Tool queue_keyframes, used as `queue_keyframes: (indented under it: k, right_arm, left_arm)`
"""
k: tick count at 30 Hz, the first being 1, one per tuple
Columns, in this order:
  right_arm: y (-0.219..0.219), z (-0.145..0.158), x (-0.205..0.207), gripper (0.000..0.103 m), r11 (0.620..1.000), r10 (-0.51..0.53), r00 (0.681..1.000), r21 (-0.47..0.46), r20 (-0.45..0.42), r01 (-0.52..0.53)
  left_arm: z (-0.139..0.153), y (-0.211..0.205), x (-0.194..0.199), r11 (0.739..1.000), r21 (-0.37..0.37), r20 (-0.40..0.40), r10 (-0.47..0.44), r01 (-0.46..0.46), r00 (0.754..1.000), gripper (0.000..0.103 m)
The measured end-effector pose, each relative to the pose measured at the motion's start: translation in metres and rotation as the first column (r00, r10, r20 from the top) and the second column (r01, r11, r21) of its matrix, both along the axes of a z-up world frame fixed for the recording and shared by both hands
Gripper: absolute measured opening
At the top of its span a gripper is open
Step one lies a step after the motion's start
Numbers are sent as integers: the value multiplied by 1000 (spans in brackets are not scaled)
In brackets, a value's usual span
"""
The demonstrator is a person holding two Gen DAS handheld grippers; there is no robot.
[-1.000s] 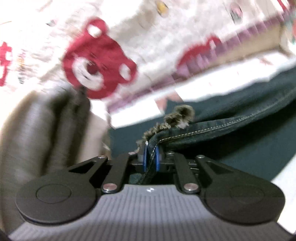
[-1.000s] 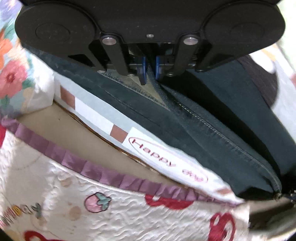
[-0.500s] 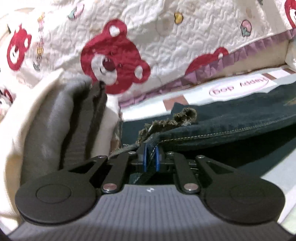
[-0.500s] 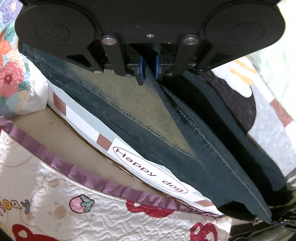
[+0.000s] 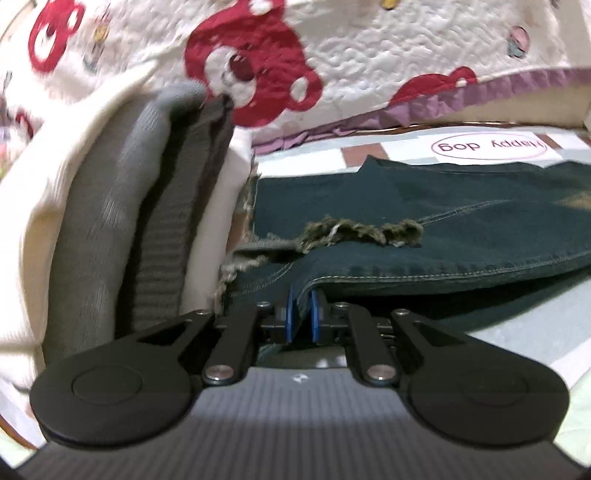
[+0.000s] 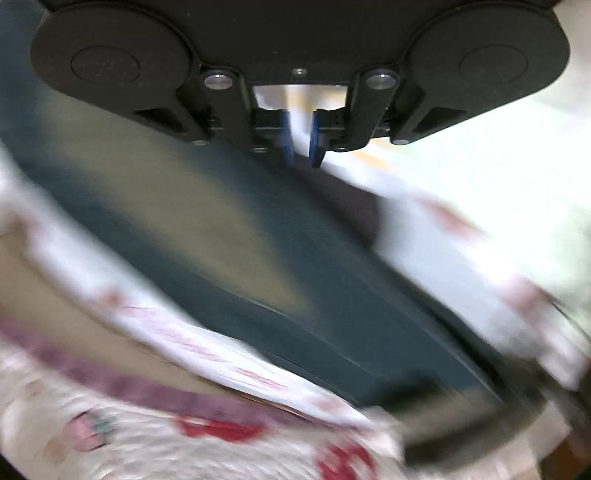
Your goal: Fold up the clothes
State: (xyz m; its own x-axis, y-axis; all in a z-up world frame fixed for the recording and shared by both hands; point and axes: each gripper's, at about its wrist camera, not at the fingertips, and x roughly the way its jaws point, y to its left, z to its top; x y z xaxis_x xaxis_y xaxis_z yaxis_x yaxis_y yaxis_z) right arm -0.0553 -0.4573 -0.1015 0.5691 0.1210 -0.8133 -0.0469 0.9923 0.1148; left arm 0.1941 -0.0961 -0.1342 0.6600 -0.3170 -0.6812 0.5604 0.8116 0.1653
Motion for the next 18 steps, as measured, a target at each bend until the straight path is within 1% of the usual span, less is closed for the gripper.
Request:
queue_keyframes:
  k: [1,3,5,7,9,10,11,13,15,16,17,18]
  right_arm:
    - [1,8,2,7,999,0,999,47,40,-2]
    - [1,17,14,11,998,-39,995,56,91,34]
    - [-3,16,27,22,996,-80,991,37,105,77]
    - [-6,4,40,24,994,-109,992,-25,68,111]
    - [-8,-14,51,24,993,-104,995,-61,4,104]
    - [-9,-23,56,24,993,-99,995,-60,-23,97]
    - [-9,-31,59,27,994,-99,994,-40,-39,98]
    - [-5,-43,64,30,995,-101,994,3,-51,102]
    - [-1,-47,67,32,997,-81,996,5,-37,82]
    - [1,-48,68,32,997,-72,997,6,-28,72]
    - [3,-48,69,32,998,-67,998,12,-21,67]
    - [6,-48,69,32,998,-62,998,18,-14,62]
  left_arm:
    - [-1,3,2,1000,-9,-17,9,-9,1000,10]
    - [-2,7,6,999,-22,-43,24,-25,999,10]
    - [0,8,5,999,-14,-45,31,-32,999,11]
    - [0,12,4,999,-4,-50,38,-38,998,14]
    - [-1,19,5,999,-3,-67,47,-47,997,15]
    - [-2,24,4,998,-22,-84,51,-53,995,15]
    - [-2,29,3,997,-41,-97,54,-58,994,15]
    - [3,32,1,996,-79,-64,36,-41,997,15]
    - [9,34,-1,993,-120,-30,17,-21,999,17]
    - [15,33,-3,986,-169,-7,0,-2,1000,20]
    - [21,32,-6,976,-216,15,-16,19,1000,32]
    - [27,31,-8,965,-261,36,-31,39,999,47]
